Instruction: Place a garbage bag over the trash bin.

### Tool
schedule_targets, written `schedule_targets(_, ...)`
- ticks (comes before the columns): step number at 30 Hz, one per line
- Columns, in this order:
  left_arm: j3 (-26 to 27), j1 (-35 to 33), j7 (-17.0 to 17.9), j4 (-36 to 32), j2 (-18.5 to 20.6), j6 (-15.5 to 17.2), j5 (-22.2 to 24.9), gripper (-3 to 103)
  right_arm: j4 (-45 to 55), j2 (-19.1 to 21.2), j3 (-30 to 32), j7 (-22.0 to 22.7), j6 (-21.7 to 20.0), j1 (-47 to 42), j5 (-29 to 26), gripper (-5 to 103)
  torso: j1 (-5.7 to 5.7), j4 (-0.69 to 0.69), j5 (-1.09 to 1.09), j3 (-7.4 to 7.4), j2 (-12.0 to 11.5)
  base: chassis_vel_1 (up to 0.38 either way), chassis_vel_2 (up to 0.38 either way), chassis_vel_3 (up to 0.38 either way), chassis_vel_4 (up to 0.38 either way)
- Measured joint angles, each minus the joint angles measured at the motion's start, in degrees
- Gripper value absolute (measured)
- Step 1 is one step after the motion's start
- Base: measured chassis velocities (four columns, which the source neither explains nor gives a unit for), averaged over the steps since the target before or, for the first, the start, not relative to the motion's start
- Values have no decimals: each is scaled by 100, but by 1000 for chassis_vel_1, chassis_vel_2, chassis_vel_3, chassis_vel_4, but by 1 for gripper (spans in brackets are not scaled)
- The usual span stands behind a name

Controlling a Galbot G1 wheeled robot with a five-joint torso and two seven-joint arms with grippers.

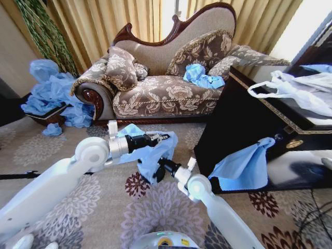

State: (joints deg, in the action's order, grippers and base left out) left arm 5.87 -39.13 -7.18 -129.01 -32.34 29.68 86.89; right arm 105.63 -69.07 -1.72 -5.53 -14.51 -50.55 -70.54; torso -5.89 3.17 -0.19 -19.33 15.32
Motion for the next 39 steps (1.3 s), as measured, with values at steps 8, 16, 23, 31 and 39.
schedule_targets(8, 57, -426, -33, -150, 11, -105, -49, 0, 63, 23, -92, -39, -87, 104, -2, 0, 0, -2, -1, 0, 0, 0, 0, 0, 0)
schedule_targets(16, 54, -476, -77, -200, -43, -97, -57, 0, -397, -47, 24, 34, 79, 209, 493, 0, 0, -2, -1, 0, 0, 0, 0, 0, 0)
schedule_targets(23, 61, -599, -146, -267, -55, -88, -116, 0, -549, 45, 215, 222, 202, 479, 530, 0, 0, 0, 0, 0, 0, 0, 0, 0, 0)
schedule_targets(31, 80, -739, -185, -377, -18, -79, -134, 0, -774, 32, 253, 649, 509, 782, 1084, 0, 0, 0, 0, 0, 0, 0, 0, 0, 0)
schedule_targets(39, 119, -862, -191, -417, -73, -81, -200, 0, -950, 8, 188, 1216, 768, 1148, 1550, 0, 0, 0, 0, 0, 0, 0, 0, 0, 0)
